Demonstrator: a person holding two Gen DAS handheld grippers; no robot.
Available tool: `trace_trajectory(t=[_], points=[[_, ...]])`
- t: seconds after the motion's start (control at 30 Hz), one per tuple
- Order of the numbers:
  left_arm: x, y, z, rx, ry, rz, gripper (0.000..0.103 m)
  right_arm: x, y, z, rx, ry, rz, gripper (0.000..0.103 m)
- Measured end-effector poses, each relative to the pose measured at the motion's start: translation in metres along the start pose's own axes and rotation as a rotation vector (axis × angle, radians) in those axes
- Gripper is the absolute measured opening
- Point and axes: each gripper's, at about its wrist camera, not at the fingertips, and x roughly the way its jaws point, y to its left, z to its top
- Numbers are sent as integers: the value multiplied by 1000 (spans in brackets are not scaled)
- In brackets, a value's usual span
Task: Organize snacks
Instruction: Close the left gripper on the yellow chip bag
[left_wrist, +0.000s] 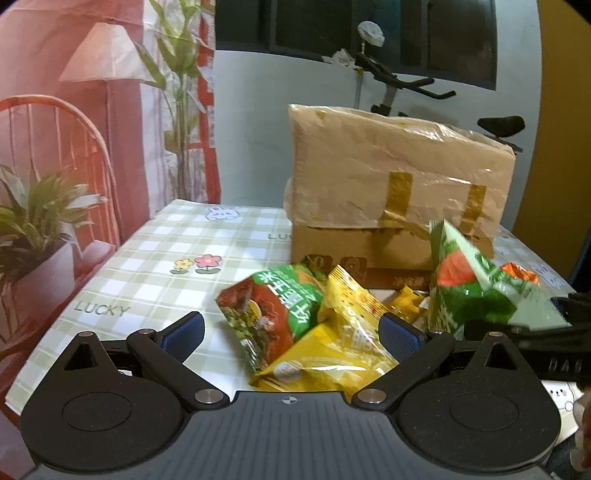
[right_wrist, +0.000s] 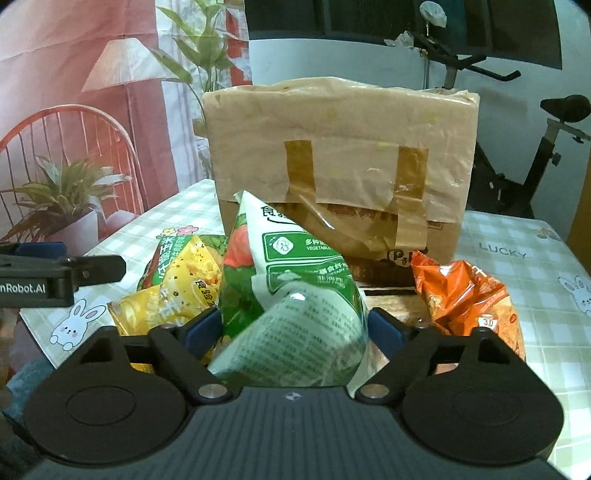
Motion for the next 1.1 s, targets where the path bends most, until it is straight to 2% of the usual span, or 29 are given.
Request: trace_trajectory(t=[0.1,0.33,0.73,1.1], points=[[2,-2,-4,8,4,-25,102,-3,-6,0,33,-14,15,75],[14,-10,-12,48,21,-86,102,-14,-16,4,78,-83,7,73],[40,-12,-22,91,70,-130,102,-16,-22,2,115,-97,12,73],[44,-9,-25,54,91,-167,102,-15,-22,0,121,-97,20,73]])
